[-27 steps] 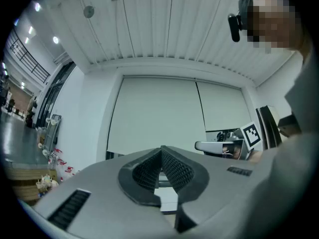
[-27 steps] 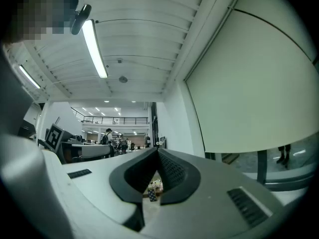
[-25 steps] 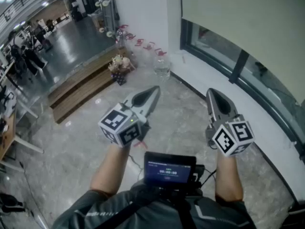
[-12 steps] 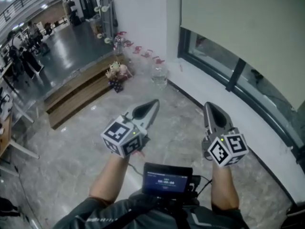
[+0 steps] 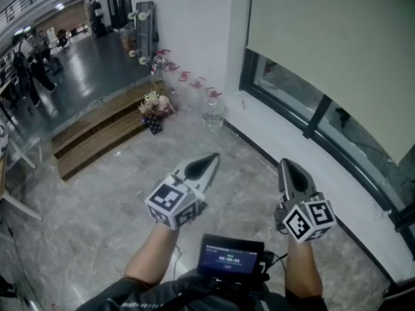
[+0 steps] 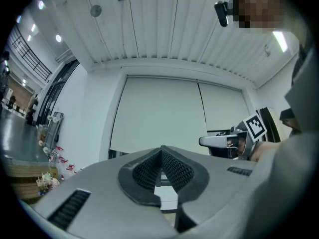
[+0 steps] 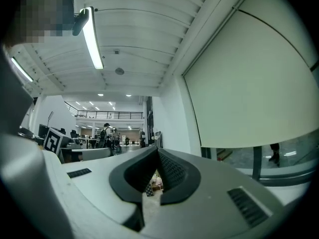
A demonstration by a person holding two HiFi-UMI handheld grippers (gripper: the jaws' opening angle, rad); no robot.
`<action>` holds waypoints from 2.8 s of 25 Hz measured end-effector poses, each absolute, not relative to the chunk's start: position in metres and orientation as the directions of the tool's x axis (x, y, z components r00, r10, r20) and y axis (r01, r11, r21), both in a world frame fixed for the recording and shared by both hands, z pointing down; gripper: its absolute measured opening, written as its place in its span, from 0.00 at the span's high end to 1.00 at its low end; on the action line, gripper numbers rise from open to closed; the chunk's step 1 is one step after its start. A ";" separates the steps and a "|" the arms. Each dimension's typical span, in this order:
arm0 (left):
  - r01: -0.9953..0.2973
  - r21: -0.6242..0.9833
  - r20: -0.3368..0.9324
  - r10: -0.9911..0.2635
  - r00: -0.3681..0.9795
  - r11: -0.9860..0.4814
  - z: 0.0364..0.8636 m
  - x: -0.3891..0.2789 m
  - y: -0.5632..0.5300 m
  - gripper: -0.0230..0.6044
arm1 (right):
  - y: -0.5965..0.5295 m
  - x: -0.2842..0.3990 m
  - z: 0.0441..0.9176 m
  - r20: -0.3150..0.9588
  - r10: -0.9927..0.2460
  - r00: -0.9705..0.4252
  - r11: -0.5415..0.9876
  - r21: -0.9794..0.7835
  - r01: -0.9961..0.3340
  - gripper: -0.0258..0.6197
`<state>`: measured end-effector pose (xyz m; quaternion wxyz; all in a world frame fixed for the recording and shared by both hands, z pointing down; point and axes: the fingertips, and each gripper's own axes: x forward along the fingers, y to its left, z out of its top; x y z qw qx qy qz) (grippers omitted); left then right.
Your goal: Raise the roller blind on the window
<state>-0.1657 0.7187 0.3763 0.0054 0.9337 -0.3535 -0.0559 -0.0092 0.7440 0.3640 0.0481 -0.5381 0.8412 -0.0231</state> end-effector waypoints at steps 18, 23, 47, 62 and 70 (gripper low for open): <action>-0.691 0.047 -0.079 -0.692 0.718 -0.722 0.369 -0.124 0.630 0.97 | 0.644 0.024 0.368 -0.116 -0.868 -0.482 0.495 -0.122 -0.861 0.94; -0.694 0.069 -0.084 -0.697 0.712 -0.717 0.361 -0.107 0.612 0.97 | 0.617 0.043 0.368 -0.120 -0.848 -0.516 0.528 -0.106 -0.843 0.94; -0.702 0.091 -0.012 -0.706 0.708 -0.706 0.388 -0.054 0.515 0.97 | 0.522 0.102 0.381 -0.153 -0.832 -0.533 0.554 -0.181 -0.812 0.94; -0.662 0.106 -0.066 -0.669 0.740 -0.742 0.382 -0.085 0.395 0.97 | 0.406 0.075 0.374 -0.104 -0.862 -0.496 0.507 -0.154 -0.848 0.94; -0.673 0.126 -0.069 -0.683 0.727 -0.729 0.388 -0.122 0.341 0.97 | 0.359 0.050 0.376 -0.067 -0.876 -0.478 0.483 -0.139 -0.865 0.94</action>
